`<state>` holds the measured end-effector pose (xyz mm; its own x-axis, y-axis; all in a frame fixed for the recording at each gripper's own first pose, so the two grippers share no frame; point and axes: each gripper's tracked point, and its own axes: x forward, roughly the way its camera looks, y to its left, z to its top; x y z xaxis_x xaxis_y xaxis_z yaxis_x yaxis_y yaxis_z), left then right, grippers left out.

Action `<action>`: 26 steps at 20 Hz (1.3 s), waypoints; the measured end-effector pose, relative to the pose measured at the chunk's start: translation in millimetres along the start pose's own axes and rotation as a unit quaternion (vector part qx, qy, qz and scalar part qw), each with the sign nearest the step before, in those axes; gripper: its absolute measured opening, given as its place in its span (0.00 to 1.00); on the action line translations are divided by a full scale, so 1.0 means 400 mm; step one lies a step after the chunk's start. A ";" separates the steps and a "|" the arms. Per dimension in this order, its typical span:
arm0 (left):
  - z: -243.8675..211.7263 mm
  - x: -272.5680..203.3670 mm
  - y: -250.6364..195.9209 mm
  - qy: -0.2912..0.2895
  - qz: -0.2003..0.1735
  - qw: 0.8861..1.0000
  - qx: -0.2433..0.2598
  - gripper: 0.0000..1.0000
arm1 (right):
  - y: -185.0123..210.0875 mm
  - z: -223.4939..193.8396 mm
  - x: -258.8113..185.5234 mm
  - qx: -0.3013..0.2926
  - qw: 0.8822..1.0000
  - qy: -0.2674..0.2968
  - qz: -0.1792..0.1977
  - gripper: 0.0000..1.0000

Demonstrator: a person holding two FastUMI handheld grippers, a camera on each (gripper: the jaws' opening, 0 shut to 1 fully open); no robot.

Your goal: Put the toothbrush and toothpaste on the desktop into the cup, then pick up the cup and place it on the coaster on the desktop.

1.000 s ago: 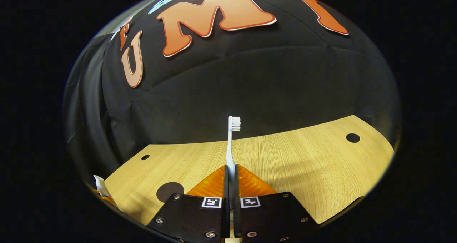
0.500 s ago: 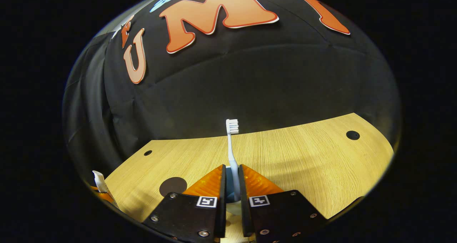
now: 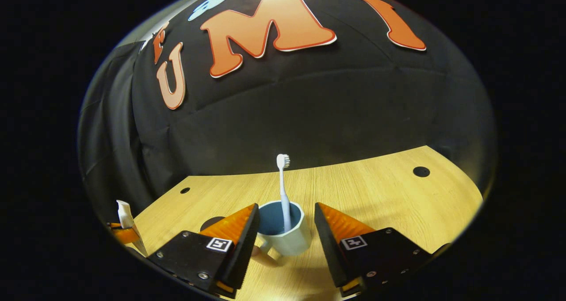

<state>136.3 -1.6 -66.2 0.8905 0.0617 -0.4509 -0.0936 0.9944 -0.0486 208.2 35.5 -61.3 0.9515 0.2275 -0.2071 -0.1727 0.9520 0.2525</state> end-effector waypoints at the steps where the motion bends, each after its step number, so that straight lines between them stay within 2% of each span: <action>1: 0.005 0.006 -0.002 -0.006 -0.002 1.000 0.000 0.13 | -0.002 0.004 -0.019 -0.005 1.000 -0.003 -0.001 0.81; 3: 0.008 0.009 -0.008 -0.012 -0.006 1.000 0.000 0.13 | -0.008 0.002 -0.061 -0.014 1.000 -0.009 -0.002 0.86; 7: 0.027 0.008 -0.037 -0.028 -0.025 0.999 -0.003 0.13 | -0.028 0.014 -0.144 -0.020 0.999 -0.031 -0.014 0.91; 19: 0.117 0.049 -0.155 -0.094 -0.082 0.992 -0.002 0.13 | -0.068 0.012 -0.334 -0.075 0.993 -0.079 -0.040 0.96; 23: 0.163 0.069 -0.225 -0.125 -0.105 0.987 -0.001 0.13 | -0.088 -0.007 -0.360 -0.078 0.993 -0.080 -0.043 0.96; 26: 0.238 0.094 -0.320 -0.162 -0.120 0.979 -0.013 0.13 | -0.114 -0.013 -0.378 -0.085 0.991 -0.084 -0.054 0.97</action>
<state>224.0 -118.6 8.0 0.9822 -0.1456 -0.1184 0.1283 0.9815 -0.1423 71.1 -41.3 -46.4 0.9933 0.0986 -0.0609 -0.0941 0.9929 0.0724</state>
